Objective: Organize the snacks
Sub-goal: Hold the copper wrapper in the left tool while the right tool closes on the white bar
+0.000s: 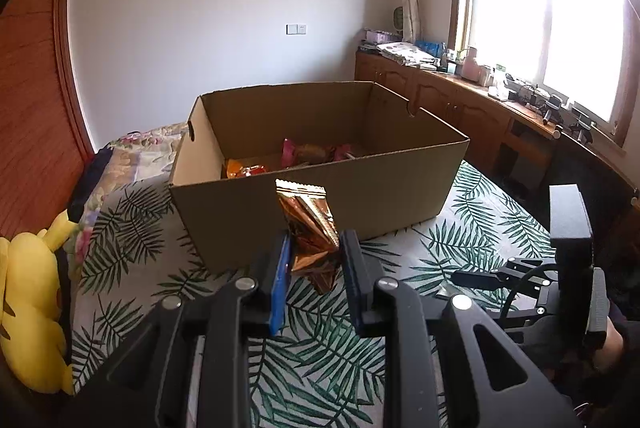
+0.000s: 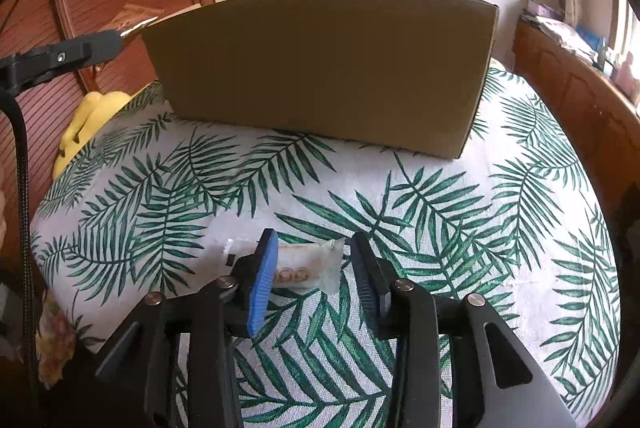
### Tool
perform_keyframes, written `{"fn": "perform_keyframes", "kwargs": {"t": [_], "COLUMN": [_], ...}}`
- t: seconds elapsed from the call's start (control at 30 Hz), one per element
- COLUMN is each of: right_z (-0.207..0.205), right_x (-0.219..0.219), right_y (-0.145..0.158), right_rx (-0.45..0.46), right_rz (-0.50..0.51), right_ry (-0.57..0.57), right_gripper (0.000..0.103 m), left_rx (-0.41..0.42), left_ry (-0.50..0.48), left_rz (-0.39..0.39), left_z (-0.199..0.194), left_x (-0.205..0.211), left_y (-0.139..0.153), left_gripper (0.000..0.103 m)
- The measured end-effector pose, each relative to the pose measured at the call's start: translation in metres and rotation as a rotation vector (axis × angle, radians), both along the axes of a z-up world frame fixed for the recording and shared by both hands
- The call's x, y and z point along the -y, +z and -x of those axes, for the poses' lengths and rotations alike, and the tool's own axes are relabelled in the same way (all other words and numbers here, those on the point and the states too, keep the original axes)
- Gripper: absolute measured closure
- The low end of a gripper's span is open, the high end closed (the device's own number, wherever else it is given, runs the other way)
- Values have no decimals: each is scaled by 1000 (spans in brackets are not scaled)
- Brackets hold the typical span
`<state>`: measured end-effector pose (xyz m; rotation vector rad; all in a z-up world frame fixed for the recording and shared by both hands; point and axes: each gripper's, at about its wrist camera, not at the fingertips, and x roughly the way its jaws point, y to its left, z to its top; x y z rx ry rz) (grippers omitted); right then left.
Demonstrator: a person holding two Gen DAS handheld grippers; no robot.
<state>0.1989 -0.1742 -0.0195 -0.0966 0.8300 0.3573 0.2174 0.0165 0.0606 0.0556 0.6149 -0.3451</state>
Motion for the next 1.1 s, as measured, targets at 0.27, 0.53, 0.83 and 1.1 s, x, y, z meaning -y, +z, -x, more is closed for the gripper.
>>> {"fn": "perform_keyframes", "kwargs": {"t": [0.27, 0.53, 0.83, 1.1], "right_z": [8, 0, -4, 1], "right_x": [-6, -14, -30, -37], "right_y": [-3, -6, -8, -8], "right_rx": [9, -21, -41, -60], "right_rz": [-25, -77, -109, -48], "right_ry": [-30, -41, 10, 179], "right_gripper": [62, 61, 56, 51], "left_rx": [-13, -20, -26, -26], "left_ry": [3, 10, 18, 23], "left_rz": [16, 22, 31, 32], "left_z": [0, 0, 2, 3], "left_x": [-2, -6, -12, -17], "left_y": [-6, -10, -13, -13], "left_gripper": [80, 80, 80, 80]}}
